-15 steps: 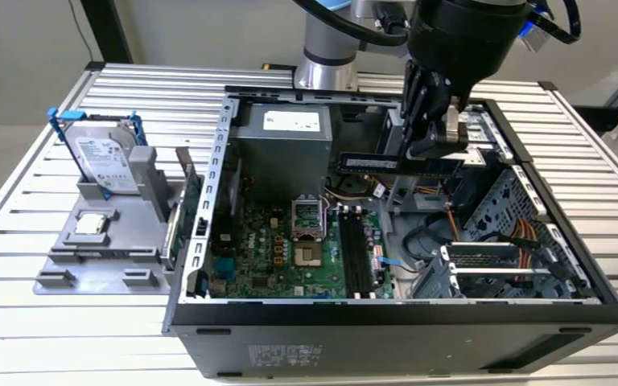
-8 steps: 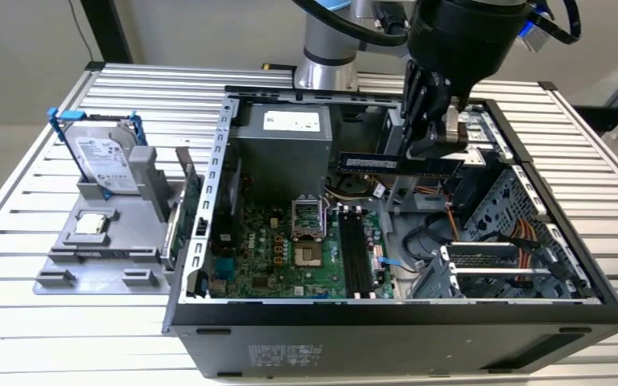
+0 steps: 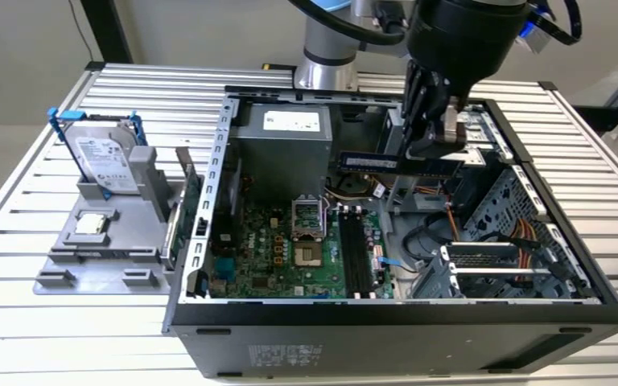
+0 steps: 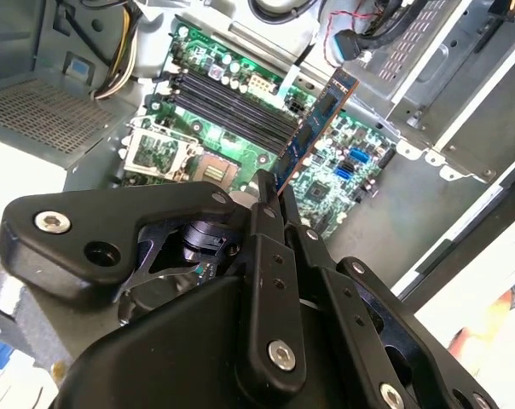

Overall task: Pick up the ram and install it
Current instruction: 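Pick up the ram and move it above insertion slot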

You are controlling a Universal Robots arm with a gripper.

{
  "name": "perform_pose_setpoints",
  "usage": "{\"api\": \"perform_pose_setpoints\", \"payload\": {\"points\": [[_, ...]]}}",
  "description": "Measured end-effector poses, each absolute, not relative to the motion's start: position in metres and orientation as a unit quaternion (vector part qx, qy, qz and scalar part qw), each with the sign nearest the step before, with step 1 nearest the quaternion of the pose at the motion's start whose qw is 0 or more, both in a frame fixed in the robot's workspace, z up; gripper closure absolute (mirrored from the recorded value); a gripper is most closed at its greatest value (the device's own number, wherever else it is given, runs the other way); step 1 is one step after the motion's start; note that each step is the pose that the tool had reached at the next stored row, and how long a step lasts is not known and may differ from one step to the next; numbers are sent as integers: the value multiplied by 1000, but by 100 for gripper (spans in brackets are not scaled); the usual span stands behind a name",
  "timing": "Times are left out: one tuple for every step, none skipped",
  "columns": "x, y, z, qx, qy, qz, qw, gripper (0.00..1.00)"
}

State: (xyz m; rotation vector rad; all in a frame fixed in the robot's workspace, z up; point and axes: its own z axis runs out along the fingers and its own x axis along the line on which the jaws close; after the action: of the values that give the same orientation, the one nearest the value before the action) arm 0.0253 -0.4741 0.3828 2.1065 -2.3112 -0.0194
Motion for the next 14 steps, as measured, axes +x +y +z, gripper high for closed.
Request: {"api": "perform_pose_setpoints", "payload": {"points": [[25,-474,383,671,-741,-6,7,100],[25,-474,383,669,-743,-6,7,100],[25,-474,383,666,-745,-6,7,100],[25,-474,383,665,-747,-6,7,100],[25,-474,383,663,-749,-6,7,100],[25,-474,383,661,-750,-6,7,100],[25,-474,383,660,-752,-6,7,100],[25,-474,383,658,-753,-6,7,100],[25,-474,383,657,-754,-6,7,100],[25,-474,383,656,-755,-6,7,100],[25,-474,383,655,-756,-6,7,100],[25,-474,383,652,-758,-6,7,100],[25,-474,383,652,-758,-6,7,100],[25,-474,383,651,-759,-6,7,100]]}}
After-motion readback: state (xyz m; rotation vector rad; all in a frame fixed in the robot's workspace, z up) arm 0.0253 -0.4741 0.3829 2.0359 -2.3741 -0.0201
